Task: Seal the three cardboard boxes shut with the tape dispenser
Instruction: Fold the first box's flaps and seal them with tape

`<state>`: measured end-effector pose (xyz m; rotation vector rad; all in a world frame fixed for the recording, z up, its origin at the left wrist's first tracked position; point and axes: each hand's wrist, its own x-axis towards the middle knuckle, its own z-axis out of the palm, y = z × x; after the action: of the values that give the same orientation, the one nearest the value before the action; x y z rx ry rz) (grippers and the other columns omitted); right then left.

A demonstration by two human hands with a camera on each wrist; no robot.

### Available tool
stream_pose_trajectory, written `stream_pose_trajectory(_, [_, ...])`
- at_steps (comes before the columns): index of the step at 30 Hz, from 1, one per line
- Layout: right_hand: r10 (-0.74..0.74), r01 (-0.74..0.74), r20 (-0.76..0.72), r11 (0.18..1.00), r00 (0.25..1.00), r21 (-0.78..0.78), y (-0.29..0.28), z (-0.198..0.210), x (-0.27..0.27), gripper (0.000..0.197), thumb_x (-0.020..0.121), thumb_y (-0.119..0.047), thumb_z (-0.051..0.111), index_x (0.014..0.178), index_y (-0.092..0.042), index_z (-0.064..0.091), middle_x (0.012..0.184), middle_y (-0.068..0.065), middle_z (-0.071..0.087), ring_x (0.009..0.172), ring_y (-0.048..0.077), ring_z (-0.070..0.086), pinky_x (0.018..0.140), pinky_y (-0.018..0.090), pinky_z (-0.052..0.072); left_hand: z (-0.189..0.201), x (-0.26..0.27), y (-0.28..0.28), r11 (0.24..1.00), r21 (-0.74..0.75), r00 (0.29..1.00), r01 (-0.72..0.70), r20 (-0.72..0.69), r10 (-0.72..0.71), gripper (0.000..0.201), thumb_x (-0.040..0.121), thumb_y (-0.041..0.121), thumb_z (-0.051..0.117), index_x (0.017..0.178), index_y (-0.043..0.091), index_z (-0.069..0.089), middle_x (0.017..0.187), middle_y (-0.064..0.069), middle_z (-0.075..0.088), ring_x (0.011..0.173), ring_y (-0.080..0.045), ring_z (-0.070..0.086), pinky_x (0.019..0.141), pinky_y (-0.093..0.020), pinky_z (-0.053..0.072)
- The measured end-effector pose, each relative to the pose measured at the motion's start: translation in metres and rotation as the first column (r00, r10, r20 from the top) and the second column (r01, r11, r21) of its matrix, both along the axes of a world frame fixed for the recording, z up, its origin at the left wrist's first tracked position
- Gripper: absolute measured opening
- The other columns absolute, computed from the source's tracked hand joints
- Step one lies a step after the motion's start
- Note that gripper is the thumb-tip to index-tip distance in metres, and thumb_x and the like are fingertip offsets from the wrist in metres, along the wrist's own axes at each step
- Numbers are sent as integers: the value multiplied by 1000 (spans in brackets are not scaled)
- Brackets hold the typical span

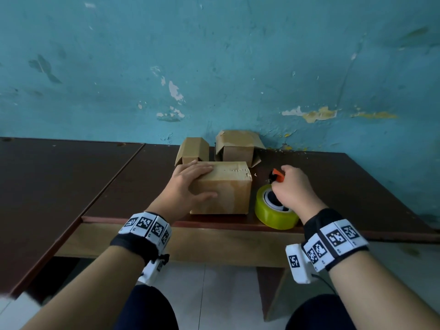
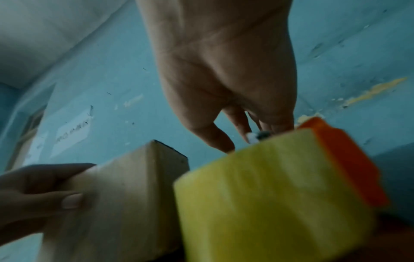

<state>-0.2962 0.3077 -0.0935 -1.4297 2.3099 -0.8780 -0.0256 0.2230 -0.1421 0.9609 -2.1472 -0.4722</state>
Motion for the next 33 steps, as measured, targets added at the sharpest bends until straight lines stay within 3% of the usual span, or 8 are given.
stream_pose_trajectory(3, [-92,93,-16,988,996,125,1,-10,-9,59,94,-21,63,149,-9,45,143,19,52,130,38,54,103,47,51,-2,3,-5,999,-29,1000,19,17,-19,73,77,33,89,145,30,59,143,34,48,146,-5,29,122,-33,24])
stream_pose_trajectory(6, [-130,118,38,966,991,228,1,-16,-16,24,92,-23,67,102,-7,52,97,10,61,85,25,62,68,35,52,0,0,-5,1000,-20,1000,-5,23,5,73,78,32,89,144,30,60,140,37,46,145,-3,28,121,-30,23])
stream_pose_trajectory(8, [-153,143,26,963,988,229,-2,-21,-19,20,92,-18,70,95,-4,56,87,10,60,78,25,62,64,35,49,0,-2,-4,1000,-27,1000,-10,22,11,72,78,33,89,144,30,60,142,32,50,146,-4,28,120,-29,22])
stream_pose_trajectory(12, [-199,201,-32,957,980,211,-3,-20,-18,21,96,-10,69,113,-2,60,103,15,62,100,35,65,73,40,51,1,-11,-3,1000,-2,1000,-21,7,21,69,78,30,91,141,29,62,133,41,45,144,1,26,119,-25,19])
stream_pose_trajectory(18, [-169,193,-126,958,977,210,-3,-20,-21,23,98,-9,65,120,-2,60,114,18,65,106,37,66,73,39,50,5,-14,0,998,-50,995,-43,89,48,67,78,38,90,139,28,63,136,34,50,134,0,30,115,-30,30])
stream_pose_trajectory(21, [-183,199,-110,967,977,158,-2,-20,-24,22,100,-9,65,120,-2,60,118,19,65,106,38,66,73,40,52,8,-12,1,998,-54,993,-32,110,37,66,79,39,89,139,29,63,129,42,45,132,1,30,114,-30,31])
stream_pose_trajectory(27, [-201,190,-27,955,979,-227,4,-13,-24,28,105,-15,57,128,-2,50,125,22,56,104,41,64,79,46,54,7,-9,-3,997,-75,992,-10,125,19,65,77,48,87,136,36,63,123,46,45,132,-3,34,111,-31,36])
stream_pose_trajectory(33, [-160,-23,-295,845,942,-534,16,18,-7,28,102,-11,60,126,0,50,131,25,45,96,44,65,80,43,52,5,-7,0,989,-147,991,20,132,-1,64,74,53,85,132,34,66,123,41,50,122,-11,44,106,-33,43])
